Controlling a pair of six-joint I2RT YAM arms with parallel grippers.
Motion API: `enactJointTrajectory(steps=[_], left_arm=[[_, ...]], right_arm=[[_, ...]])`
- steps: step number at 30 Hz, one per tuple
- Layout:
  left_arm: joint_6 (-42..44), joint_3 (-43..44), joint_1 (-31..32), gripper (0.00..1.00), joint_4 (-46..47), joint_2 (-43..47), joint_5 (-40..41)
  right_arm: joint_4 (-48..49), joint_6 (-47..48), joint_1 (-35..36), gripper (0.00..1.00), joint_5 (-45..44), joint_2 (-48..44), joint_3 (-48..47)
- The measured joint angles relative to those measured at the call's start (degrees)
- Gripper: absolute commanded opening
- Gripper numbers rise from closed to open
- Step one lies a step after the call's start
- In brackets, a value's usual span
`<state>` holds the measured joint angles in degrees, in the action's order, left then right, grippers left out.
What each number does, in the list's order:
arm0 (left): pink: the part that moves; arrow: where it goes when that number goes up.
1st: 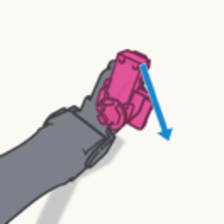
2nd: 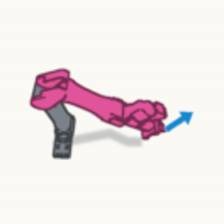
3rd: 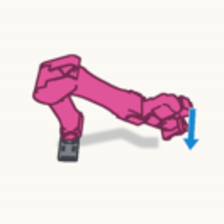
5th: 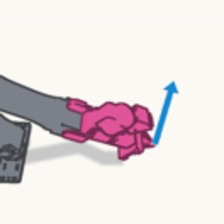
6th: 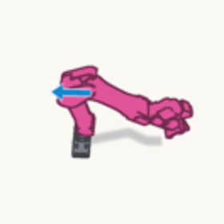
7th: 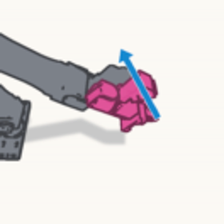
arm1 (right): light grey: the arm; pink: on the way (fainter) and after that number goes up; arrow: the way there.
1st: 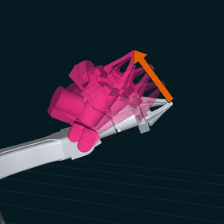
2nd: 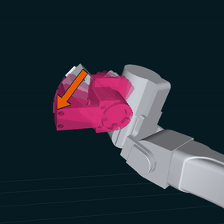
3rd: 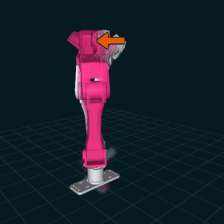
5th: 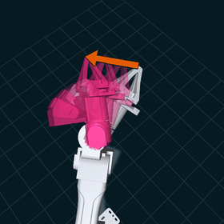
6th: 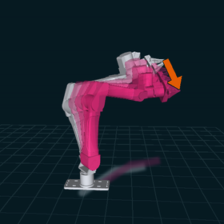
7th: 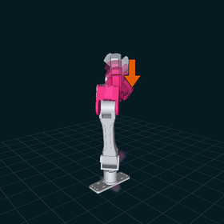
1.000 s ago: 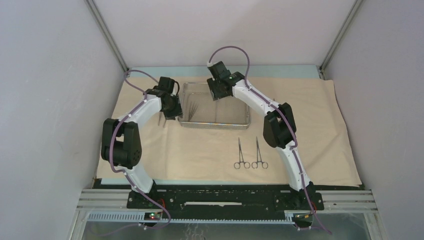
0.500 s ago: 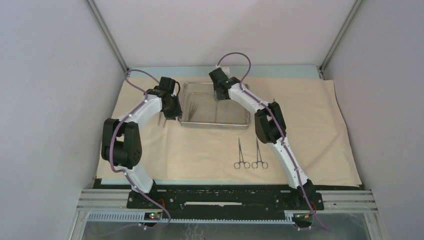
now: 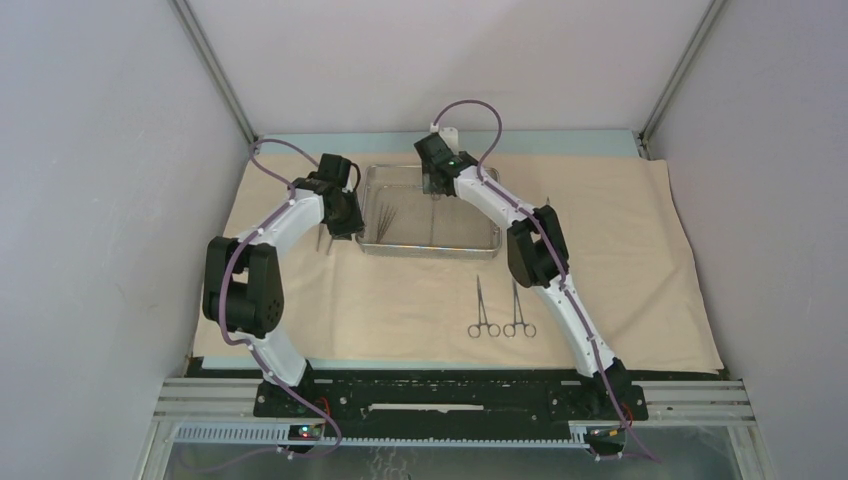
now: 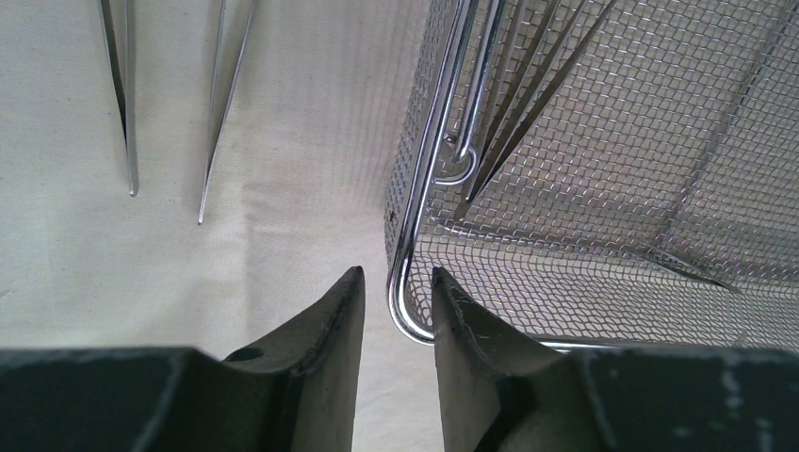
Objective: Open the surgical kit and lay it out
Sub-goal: Pick up the medical item from the container.
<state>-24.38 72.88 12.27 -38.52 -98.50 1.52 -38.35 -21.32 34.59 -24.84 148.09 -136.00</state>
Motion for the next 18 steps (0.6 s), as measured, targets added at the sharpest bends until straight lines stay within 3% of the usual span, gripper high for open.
enactJointTrajectory(steps=[3, 9, 15, 18], left_arm=[[0.0, 0.0, 0.0, 0.36, 0.0, 0.0, -0.2], [0.0, 0.0, 0.0, 0.36, -0.2, 0.0, -0.2], [0.0, 0.0, 0.0, 0.36, -0.2, 0.0, -0.4], [0.0, 0.0, 0.0, 0.36, -0.2, 0.0, -0.5]], right_arm=[[-0.5, 0.3, 0.0, 0.7, 0.5, 1.7, -3.0], [-2.8, 1.5, -0.1, 0.58, 2.8, 2.7, -4.4], [-5.6, 5.0, -0.3, 0.63, 5.5, 5.2, -8.1], [-6.4, 7.8, -0.2, 0.57, 5.7, 5.5, -8.7]])
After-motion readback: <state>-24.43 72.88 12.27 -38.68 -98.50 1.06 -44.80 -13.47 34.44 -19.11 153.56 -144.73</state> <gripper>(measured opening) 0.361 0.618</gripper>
